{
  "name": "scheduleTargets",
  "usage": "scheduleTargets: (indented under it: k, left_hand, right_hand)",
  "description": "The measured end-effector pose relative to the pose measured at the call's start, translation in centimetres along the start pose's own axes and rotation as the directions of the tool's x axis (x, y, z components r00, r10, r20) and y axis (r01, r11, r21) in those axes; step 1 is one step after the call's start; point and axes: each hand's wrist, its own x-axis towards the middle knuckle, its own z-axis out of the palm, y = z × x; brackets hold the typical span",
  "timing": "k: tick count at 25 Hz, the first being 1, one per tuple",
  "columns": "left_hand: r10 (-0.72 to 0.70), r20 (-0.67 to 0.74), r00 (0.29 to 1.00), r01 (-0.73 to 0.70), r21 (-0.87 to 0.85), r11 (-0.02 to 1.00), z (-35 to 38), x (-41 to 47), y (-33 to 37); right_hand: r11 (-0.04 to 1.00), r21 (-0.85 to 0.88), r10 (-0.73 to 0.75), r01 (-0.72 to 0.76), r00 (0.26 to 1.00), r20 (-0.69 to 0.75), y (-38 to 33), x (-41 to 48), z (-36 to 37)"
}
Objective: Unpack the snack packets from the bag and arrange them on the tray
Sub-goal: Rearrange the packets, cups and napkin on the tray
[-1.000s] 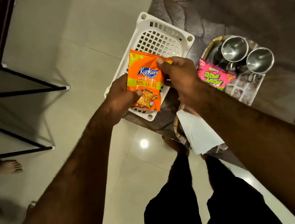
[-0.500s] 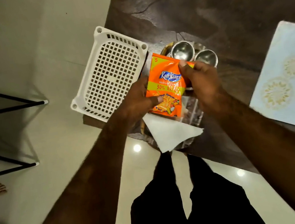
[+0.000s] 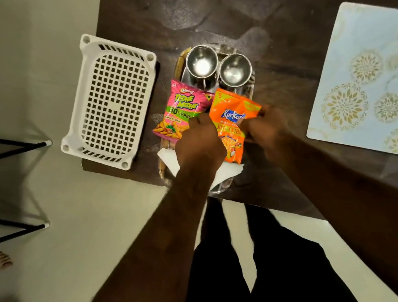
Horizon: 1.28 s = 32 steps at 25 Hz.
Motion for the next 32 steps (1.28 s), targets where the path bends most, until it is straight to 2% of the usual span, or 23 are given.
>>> scheduleTargets:
  k: [2,6,8,11,15,18,24,28,32]
  left_hand:
    - [0.003,-0.058,0.998,0.002,0.092,0.996,-0.2,-0.3,0.4]
    - [0.072,-0.199,0.977,-0.048,0.123,0.991,-1.5,0.2,-1.3]
    - [0.121,-0.173,0.977,-0.082,0.215,0.973,-2.2,1.2,-3.0]
    - [0.093,-0.036,0.995,-0.083,0.222,0.971,-2.6,2.4,-4.4]
    - [0.075,-0.081,0.994,-0.054,0.230,0.972,-1.8,1.5,-4.2]
    - [0.044,-0.109,0.993,-0.021,0.204,0.979,-1.3,0.8,-4.0]
    - [0.072,-0.123,0.990,-0.049,0.181,0.982,-1.6,1.4,-4.3]
    - [0.074,-0.123,0.990,-0.053,0.172,0.984,-1.4,1.4,-4.4]
    - [0.082,-0.135,0.987,-0.059,0.170,0.984,-1.7,1.4,-4.9]
  right_hand:
    - [0.998,-0.048,-0.034,0.034,0.999,-0.009,-0.2,0.3,0.2]
    - [0.988,-0.122,-0.099,0.095,0.995,-0.030,-0.1,0.3,0.6]
    - [0.976,-0.189,-0.123,0.109,0.990,-0.062,0.1,0.2,0.7]
    - [0.957,-0.274,-0.118,0.095,0.990,-0.071,0.3,0.5,0.6]
    - [0.928,-0.362,-0.109,0.085,0.993,-0.046,0.4,0.5,0.4]
    - [0.896,-0.421,-0.187,0.144,0.980,-0.063,0.1,0.5,0.4]
    - [0.884,-0.377,-0.353,0.278,0.924,-0.145,-0.6,1.2,-0.1]
    - [0.901,-0.317,-0.367,0.295,0.909,-0.197,-1.6,1.6,0.1]
    - [0.887,-0.329,-0.390,0.325,0.908,-0.154,-1.6,2.0,-0.1]
